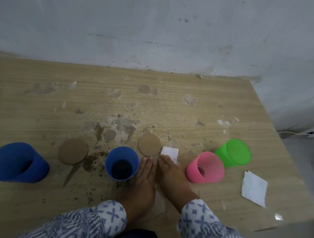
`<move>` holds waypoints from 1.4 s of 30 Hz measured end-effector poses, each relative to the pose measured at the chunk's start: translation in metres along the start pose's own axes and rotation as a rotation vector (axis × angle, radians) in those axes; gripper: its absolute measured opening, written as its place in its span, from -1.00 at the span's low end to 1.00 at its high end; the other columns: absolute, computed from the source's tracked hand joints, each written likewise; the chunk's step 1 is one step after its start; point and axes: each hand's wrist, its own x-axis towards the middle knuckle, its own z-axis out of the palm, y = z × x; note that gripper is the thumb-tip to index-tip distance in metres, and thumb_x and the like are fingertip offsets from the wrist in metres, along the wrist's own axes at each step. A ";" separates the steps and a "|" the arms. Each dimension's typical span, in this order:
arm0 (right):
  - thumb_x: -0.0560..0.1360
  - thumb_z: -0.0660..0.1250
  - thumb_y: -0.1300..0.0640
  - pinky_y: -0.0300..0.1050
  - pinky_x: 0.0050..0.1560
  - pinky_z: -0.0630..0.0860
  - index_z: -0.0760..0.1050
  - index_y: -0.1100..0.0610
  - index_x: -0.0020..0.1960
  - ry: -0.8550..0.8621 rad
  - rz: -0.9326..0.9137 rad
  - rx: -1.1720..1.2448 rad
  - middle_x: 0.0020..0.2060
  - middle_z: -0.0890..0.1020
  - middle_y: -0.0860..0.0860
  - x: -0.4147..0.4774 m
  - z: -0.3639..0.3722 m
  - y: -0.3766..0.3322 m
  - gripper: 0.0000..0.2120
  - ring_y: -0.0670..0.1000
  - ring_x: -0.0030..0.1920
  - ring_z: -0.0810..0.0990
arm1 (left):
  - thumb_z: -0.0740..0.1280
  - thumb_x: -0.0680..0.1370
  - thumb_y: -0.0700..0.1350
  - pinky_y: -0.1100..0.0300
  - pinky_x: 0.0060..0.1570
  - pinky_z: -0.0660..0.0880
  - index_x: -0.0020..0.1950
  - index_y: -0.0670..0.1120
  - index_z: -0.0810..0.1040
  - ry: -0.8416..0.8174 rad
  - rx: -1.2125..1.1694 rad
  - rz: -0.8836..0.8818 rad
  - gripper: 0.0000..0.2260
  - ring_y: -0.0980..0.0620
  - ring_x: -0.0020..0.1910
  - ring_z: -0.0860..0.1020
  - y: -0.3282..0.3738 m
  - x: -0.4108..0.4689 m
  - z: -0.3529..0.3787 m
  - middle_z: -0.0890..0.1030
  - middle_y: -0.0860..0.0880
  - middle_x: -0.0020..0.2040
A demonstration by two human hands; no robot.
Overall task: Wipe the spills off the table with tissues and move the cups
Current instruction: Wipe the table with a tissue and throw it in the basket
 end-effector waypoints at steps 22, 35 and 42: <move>0.48 0.26 0.25 -0.03 0.10 0.47 0.54 0.18 0.04 0.189 0.034 -0.098 0.00 0.62 0.11 0.023 0.012 0.008 -0.84 0.12 0.00 0.58 | 0.10 0.49 -0.04 -0.04 0.34 0.27 0.37 -0.19 0.43 0.147 0.314 0.073 -0.51 -0.06 0.38 0.35 -0.016 0.005 0.031 0.46 -0.08 0.37; 0.45 0.28 0.29 0.01 0.13 0.44 0.55 0.21 0.00 0.239 0.129 0.016 -0.02 0.61 0.14 0.021 0.013 0.008 -0.85 0.15 0.01 0.54 | -0.15 0.64 -0.05 0.11 0.50 -0.11 0.54 -0.16 0.07 0.304 0.312 0.119 -0.53 -0.03 0.54 -0.16 -0.025 0.009 0.044 0.17 -0.08 0.50; 0.51 0.16 0.27 0.01 0.15 0.36 0.44 0.20 0.15 0.118 0.124 -0.165 0.12 0.51 0.14 0.019 0.016 0.005 -0.76 0.14 0.14 0.44 | 0.07 0.55 -0.03 -0.03 0.45 0.17 0.49 -0.20 0.19 0.310 0.330 0.133 -0.47 -0.06 0.46 0.15 -0.025 0.008 0.044 0.32 -0.09 0.45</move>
